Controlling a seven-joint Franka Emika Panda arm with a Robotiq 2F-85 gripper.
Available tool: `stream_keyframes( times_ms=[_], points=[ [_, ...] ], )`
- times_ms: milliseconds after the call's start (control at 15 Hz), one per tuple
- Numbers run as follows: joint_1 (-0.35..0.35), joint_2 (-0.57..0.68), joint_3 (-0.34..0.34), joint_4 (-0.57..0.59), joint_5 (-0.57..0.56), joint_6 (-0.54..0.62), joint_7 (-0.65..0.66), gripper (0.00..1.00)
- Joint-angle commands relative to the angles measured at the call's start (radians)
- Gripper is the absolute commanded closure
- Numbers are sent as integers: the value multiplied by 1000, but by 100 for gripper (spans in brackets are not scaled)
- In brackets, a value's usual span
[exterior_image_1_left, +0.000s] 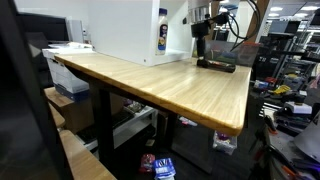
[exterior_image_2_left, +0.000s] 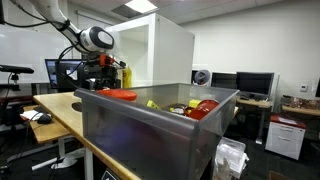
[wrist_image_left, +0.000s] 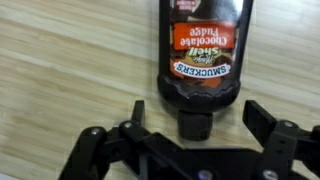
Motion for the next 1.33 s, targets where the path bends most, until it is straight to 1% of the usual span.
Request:
stream_keyframes(
  times_ms=[0, 267, 400, 467, 533, 600, 667, 733, 867, 933, 1067, 1267],
  points=[
    [-6, 16, -2, 9, 20, 44, -38, 0],
    [-7, 25, -3, 12, 25, 78, -40, 0],
    [-7, 28, -3, 15, 36, 77, -39, 0],
    [-7, 28, -2, 15, 38, 81, -39, 25],
    [-7, 31, -2, 18, 44, 87, -38, 33],
    [-7, 33, -1, 19, 45, 90, -37, 50],
    [-6, 32, -1, 18, 45, 92, -37, 58],
    [-6, 31, 0, 22, 45, 92, -36, 68],
    [-5, 28, 0, 23, 41, 87, -26, 78],
    [-4, 24, 1, 22, 41, 87, -23, 85],
    [-3, 14, 2, 16, 41, 93, -18, 93],
    [-1, -9, 4, 5, 34, 110, -15, 92]
  ],
)
